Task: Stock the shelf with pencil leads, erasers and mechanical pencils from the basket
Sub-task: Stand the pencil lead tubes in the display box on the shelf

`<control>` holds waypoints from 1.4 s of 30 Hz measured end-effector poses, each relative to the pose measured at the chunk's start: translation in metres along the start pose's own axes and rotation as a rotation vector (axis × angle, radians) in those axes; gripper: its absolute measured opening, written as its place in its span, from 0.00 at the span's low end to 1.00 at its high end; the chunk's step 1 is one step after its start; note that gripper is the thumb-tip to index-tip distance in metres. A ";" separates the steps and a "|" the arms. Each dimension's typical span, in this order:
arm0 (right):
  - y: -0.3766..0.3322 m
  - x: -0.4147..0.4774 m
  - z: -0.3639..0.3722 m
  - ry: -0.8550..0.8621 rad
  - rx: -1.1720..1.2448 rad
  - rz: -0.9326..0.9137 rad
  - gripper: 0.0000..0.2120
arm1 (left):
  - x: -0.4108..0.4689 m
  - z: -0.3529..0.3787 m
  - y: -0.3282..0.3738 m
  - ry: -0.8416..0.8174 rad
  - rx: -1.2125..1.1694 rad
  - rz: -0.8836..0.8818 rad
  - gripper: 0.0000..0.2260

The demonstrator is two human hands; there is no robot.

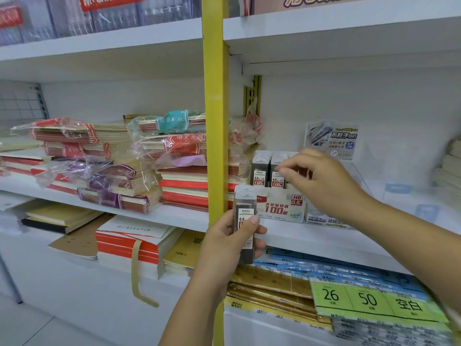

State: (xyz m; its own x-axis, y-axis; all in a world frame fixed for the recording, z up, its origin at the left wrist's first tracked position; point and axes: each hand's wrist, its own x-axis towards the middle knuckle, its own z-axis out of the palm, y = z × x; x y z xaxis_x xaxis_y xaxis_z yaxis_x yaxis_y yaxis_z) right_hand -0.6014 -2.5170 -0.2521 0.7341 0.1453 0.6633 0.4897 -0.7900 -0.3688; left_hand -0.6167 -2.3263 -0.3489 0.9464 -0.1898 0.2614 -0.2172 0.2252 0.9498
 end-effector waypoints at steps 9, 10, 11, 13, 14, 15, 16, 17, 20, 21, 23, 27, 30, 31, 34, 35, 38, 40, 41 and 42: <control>-0.017 -0.025 0.013 -0.165 0.446 0.248 0.05 | -0.005 0.013 0.002 -0.099 0.022 0.008 0.11; -0.014 -0.025 0.011 -0.144 0.464 0.278 0.04 | -0.005 0.013 0.002 -0.102 0.001 -0.009 0.12; -0.010 -0.024 0.009 -0.115 0.473 0.307 0.04 | -0.004 0.012 0.002 -0.097 -0.018 -0.026 0.13; -0.001 -0.017 -0.002 -0.025 0.490 0.335 0.04 | -0.003 0.011 0.001 -0.073 -0.027 -0.037 0.13; 0.002 -0.012 -0.008 0.046 0.504 0.323 0.04 | -0.003 0.010 0.001 -0.059 -0.023 -0.033 0.12; 0.004 -0.005 -0.016 0.129 0.519 0.291 0.03 | -0.002 0.009 0.001 -0.046 -0.018 -0.027 0.12; 0.006 0.001 -0.024 0.209 0.527 0.242 0.01 | -0.001 0.008 0.000 -0.034 -0.014 -0.023 0.11; 0.007 0.008 -0.031 0.271 0.513 0.180 0.02 | 0.000 0.008 0.000 -0.023 -0.009 -0.020 0.11; 0.013 0.024 -0.042 0.297 0.290 0.044 0.06 | 0.002 0.008 -0.001 -0.004 0.013 -0.015 0.11; 0.017 0.027 -0.042 0.275 0.190 0.026 0.05 | 0.002 0.007 -0.002 -0.002 0.020 -0.014 0.11; 0.024 0.031 -0.037 0.197 0.049 0.009 0.01 | 0.003 0.007 -0.002 -0.001 0.032 -0.013 0.11; 0.039 0.033 -0.018 0.012 -0.077 0.068 0.03 | 0.003 0.007 -0.003 0.004 0.029 -0.008 0.11; 0.053 0.037 -0.008 0.014 -0.104 0.153 0.06 | 0.005 0.006 -0.005 0.013 0.028 -0.003 0.11; 0.057 0.036 -0.007 0.032 -0.133 0.158 0.06 | 0.005 0.006 -0.005 0.012 0.028 -0.001 0.11; 0.061 0.035 -0.004 0.090 -0.247 0.141 0.05 | 0.004 0.007 -0.004 0.011 0.022 0.007 0.10; 0.061 0.036 -0.004 0.098 -0.270 0.150 0.05 | 0.004 0.007 -0.004 0.012 0.019 0.009 0.10; 0.057 0.035 -0.005 0.101 -0.327 0.192 0.10 | 0.005 0.008 -0.003 0.018 0.025 0.014 0.10; 0.048 0.027 -0.008 0.153 -0.361 0.140 0.13 | 0.005 0.011 -0.002 0.013 0.031 0.017 0.10; 0.040 0.020 -0.009 0.177 -0.340 0.096 0.12 | 0.005 0.012 -0.001 0.006 0.033 0.018 0.10; 0.031 0.013 -0.011 0.168 -0.280 0.065 0.11 | 0.005 0.014 0.000 -0.003 0.035 0.021 0.10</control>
State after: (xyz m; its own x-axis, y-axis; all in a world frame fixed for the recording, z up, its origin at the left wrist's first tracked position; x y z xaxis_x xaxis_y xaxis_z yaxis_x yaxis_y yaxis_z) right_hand -0.5817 -2.5458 -0.2479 0.6607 0.0073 0.7506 0.2790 -0.9307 -0.2366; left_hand -0.6154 -2.3402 -0.3454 0.9409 -0.1881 0.2815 -0.2449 0.1960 0.9495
